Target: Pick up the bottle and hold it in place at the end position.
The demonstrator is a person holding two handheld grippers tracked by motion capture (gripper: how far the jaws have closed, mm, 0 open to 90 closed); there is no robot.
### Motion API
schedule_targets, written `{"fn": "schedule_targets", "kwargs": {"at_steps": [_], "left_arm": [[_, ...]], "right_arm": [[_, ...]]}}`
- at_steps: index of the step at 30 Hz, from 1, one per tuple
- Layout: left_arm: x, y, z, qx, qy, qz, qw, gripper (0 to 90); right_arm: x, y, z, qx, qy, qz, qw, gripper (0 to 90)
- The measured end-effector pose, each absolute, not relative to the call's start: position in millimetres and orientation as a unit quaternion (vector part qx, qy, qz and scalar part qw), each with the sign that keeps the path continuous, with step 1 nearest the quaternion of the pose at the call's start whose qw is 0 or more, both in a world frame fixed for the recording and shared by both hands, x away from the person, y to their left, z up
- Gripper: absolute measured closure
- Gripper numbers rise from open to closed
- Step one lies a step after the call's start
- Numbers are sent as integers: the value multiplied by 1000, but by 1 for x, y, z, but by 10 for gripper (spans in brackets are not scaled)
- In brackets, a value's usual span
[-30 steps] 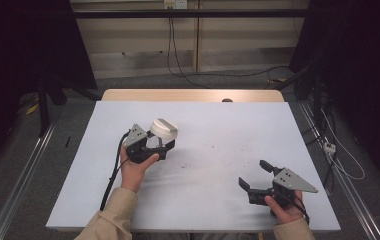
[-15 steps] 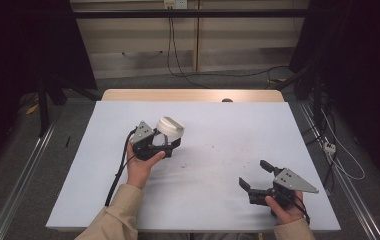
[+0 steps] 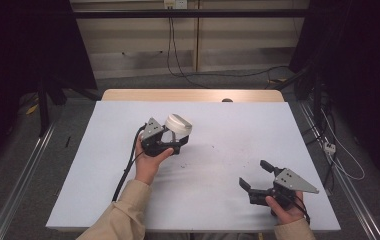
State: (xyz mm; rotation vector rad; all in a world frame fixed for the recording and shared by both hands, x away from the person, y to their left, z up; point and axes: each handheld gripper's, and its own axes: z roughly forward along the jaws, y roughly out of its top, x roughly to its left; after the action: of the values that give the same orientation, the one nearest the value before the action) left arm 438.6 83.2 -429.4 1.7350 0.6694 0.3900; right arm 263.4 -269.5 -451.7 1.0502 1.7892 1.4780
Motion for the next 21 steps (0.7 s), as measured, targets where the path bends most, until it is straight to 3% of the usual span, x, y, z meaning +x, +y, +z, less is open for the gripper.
{"fn": "schedule_targets", "kwargs": {"at_steps": [21], "left_arm": [[452,61,-429,753,279,163,573,186]], "right_arm": [[263,-270,-452,394,672,555,293,48]]}}
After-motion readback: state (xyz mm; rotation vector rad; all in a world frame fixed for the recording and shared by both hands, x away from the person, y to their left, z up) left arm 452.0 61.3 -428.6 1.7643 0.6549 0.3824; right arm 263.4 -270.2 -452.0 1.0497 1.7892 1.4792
